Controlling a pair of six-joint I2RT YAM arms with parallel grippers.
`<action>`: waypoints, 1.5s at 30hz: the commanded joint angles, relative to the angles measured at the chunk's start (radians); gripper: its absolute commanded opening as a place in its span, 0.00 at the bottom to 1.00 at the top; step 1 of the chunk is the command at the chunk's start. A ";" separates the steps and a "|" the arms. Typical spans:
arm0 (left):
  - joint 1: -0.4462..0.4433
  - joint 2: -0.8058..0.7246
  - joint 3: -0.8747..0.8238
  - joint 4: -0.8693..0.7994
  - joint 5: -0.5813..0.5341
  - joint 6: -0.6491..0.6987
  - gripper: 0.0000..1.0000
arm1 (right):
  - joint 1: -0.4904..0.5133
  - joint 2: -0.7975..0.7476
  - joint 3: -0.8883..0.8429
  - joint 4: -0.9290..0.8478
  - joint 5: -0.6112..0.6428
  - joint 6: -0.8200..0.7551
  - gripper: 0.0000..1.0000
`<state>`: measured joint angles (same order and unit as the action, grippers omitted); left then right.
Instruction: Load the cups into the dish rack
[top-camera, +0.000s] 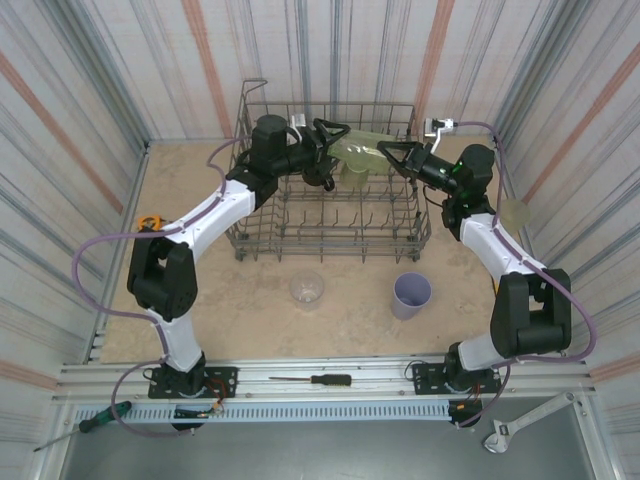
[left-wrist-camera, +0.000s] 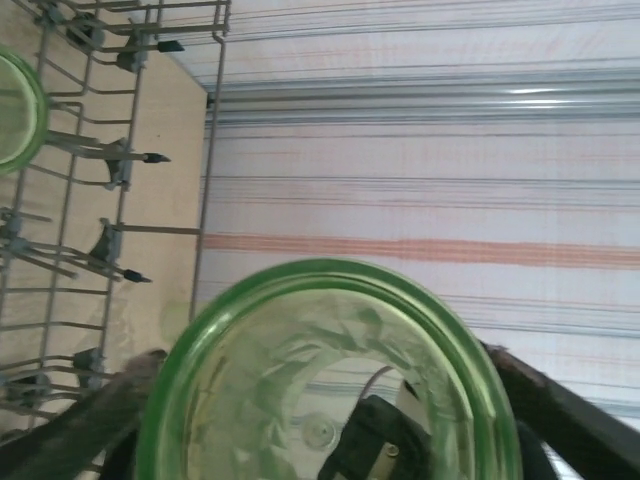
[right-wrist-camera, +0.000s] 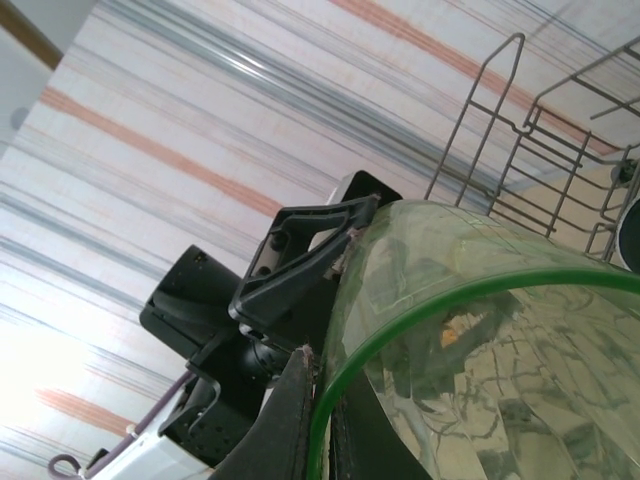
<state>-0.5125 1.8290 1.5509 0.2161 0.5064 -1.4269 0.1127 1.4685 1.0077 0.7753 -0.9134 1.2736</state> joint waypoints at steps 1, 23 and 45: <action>-0.006 0.008 0.007 0.054 0.011 -0.021 0.72 | 0.001 0.001 -0.004 0.096 0.005 0.026 0.00; -0.017 0.014 0.063 0.032 -0.032 0.071 0.00 | -0.033 -0.062 -0.003 -0.082 -0.006 -0.056 0.67; -0.087 0.233 0.626 -0.507 -0.241 0.594 0.00 | -0.196 -0.346 0.151 -1.167 0.331 -0.682 0.99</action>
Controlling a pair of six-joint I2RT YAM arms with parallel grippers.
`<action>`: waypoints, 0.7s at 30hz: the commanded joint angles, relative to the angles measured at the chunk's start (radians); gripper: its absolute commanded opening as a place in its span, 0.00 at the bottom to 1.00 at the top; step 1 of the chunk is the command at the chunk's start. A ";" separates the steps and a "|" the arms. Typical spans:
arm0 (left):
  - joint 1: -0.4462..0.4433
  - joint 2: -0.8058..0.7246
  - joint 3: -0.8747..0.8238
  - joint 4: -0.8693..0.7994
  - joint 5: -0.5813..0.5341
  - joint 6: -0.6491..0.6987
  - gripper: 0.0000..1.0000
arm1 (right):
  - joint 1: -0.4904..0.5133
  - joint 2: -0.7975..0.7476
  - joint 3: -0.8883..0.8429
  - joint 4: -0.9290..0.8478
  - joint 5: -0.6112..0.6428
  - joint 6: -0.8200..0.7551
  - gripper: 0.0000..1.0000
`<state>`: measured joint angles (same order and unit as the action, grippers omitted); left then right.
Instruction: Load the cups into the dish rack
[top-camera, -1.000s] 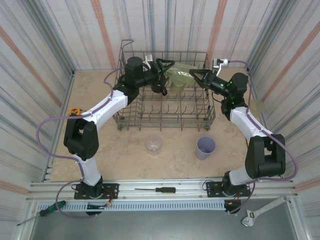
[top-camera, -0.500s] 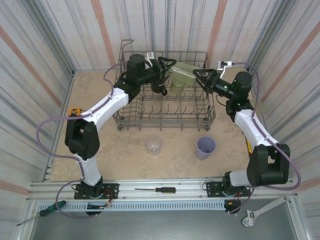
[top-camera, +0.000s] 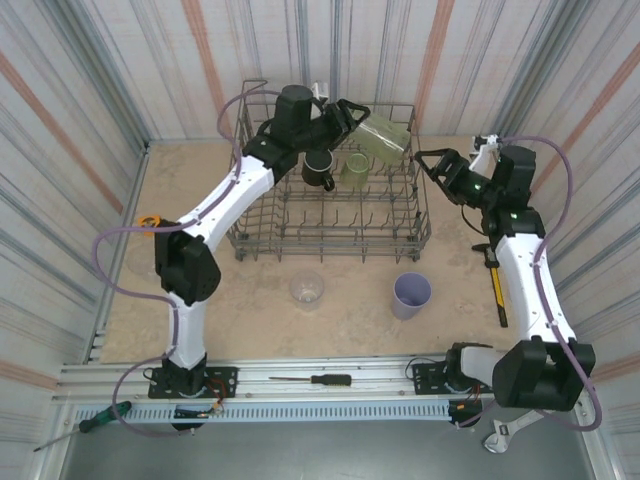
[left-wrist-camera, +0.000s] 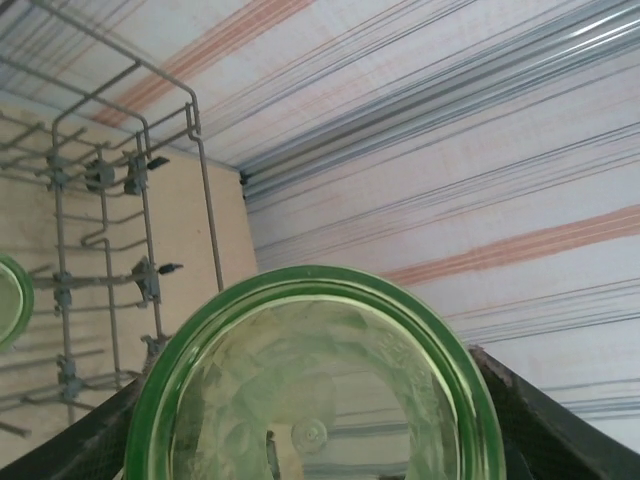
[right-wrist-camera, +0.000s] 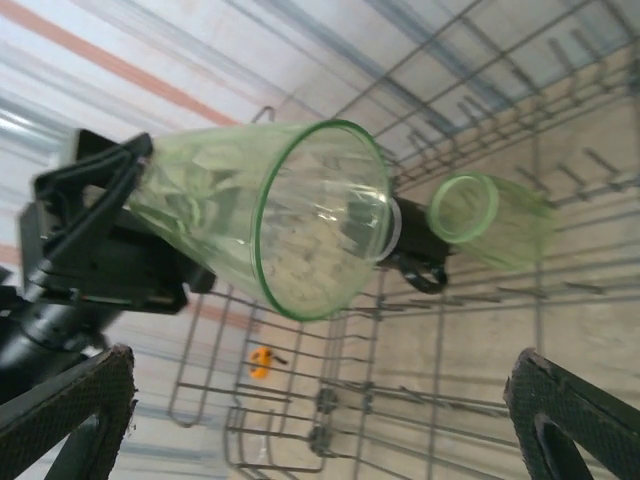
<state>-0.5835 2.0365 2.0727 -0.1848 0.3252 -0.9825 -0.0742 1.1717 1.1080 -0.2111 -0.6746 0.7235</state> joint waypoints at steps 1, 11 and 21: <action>-0.022 0.045 0.141 -0.125 -0.071 0.182 0.00 | -0.009 -0.065 0.054 -0.204 0.136 -0.150 0.99; -0.075 0.248 0.436 -0.255 -0.219 0.426 0.00 | -0.007 -0.232 -0.125 -0.144 0.352 -0.074 0.99; -0.113 0.334 0.460 -0.159 -0.360 0.578 0.00 | -0.006 -0.397 -0.271 -0.114 0.559 -0.048 0.99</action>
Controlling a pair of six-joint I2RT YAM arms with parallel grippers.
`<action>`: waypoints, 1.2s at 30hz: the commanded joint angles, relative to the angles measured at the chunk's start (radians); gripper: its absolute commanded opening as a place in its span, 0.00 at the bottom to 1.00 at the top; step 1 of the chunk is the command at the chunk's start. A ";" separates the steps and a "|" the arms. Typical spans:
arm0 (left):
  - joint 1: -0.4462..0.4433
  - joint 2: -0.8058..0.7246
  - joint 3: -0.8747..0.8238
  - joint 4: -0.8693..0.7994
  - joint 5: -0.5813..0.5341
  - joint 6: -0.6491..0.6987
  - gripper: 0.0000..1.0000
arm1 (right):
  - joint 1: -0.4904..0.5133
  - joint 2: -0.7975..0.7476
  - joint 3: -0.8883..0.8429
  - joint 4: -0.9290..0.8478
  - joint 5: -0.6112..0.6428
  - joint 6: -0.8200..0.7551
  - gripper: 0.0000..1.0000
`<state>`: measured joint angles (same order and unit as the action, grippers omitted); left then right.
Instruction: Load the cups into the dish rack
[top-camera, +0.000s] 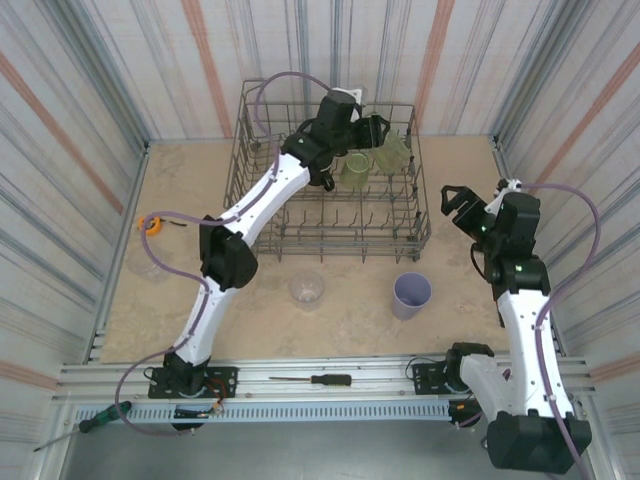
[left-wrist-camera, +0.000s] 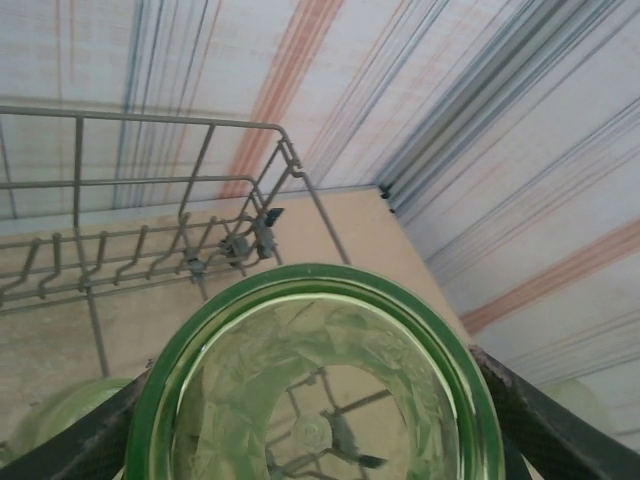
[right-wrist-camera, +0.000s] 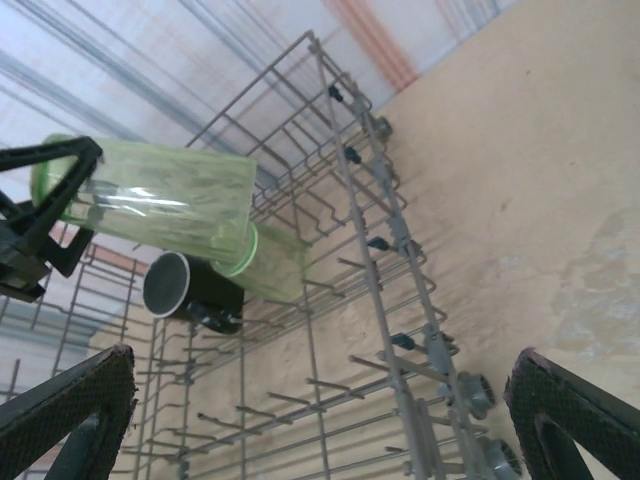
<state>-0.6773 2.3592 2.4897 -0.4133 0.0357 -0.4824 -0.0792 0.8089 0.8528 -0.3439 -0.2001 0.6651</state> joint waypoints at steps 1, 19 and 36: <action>-0.019 0.020 0.040 0.093 -0.073 0.073 0.00 | 0.001 -0.036 -0.022 0.016 0.089 0.006 0.99; -0.079 0.138 0.109 0.221 -0.229 0.249 0.00 | 0.023 -0.010 -0.057 0.072 0.080 0.027 0.99; -0.089 0.205 0.124 0.212 -0.285 0.278 0.00 | 0.045 -0.026 -0.076 0.079 0.124 0.001 0.99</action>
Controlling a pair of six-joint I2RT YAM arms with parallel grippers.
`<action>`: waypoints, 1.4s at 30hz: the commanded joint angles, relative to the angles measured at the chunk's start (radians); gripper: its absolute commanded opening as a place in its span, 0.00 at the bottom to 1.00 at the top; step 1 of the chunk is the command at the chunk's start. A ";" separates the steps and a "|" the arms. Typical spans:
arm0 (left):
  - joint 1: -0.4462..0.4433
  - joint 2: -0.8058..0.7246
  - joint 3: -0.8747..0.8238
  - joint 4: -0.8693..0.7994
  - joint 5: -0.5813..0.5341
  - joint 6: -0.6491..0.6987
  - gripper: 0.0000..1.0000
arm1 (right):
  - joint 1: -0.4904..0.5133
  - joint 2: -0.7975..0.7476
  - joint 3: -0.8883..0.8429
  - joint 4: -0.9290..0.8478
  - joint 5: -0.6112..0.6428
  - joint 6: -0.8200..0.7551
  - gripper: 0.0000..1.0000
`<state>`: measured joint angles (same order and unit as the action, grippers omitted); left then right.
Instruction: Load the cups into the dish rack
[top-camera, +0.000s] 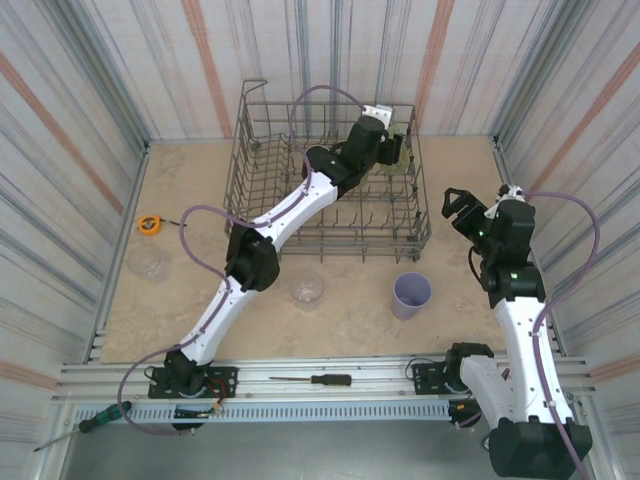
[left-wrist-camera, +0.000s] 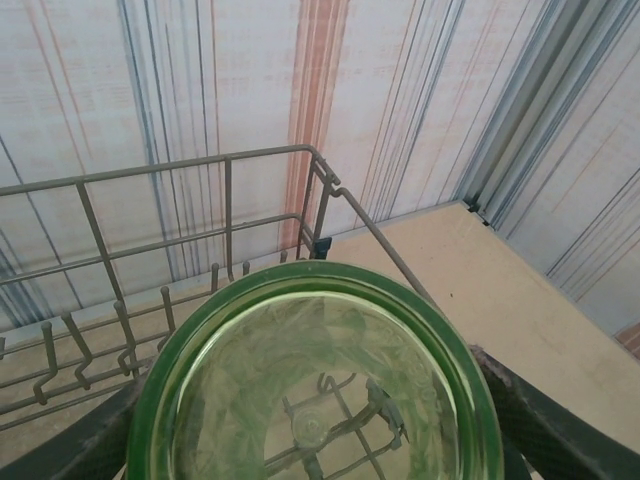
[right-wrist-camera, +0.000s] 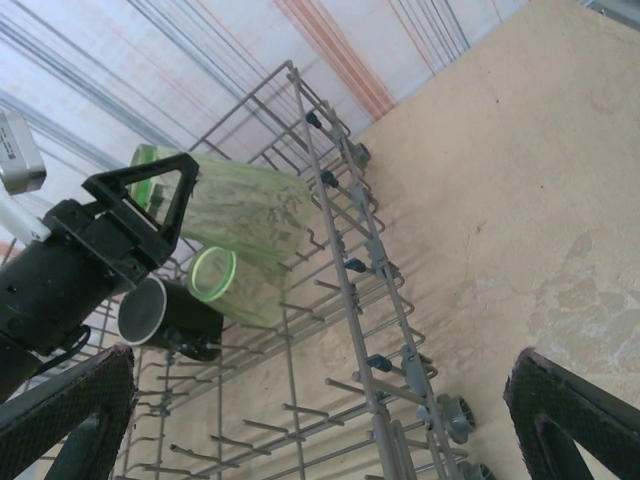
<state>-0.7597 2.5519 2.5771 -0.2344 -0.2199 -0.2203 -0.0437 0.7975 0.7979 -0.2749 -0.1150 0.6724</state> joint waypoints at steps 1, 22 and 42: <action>-0.006 0.017 0.035 0.033 -0.028 0.010 0.00 | 0.010 -0.017 -0.027 0.010 0.041 -0.007 0.99; -0.010 0.090 -0.003 0.153 -0.036 -0.004 0.54 | 0.037 -0.024 -0.058 0.031 0.075 -0.032 0.99; -0.010 0.047 -0.084 0.238 -0.085 -0.115 0.99 | 0.048 0.001 -0.053 0.047 0.080 -0.084 0.99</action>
<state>-0.7635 2.6438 2.5393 -0.0372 -0.2756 -0.2989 -0.0036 0.7914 0.7448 -0.2504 -0.0452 0.6231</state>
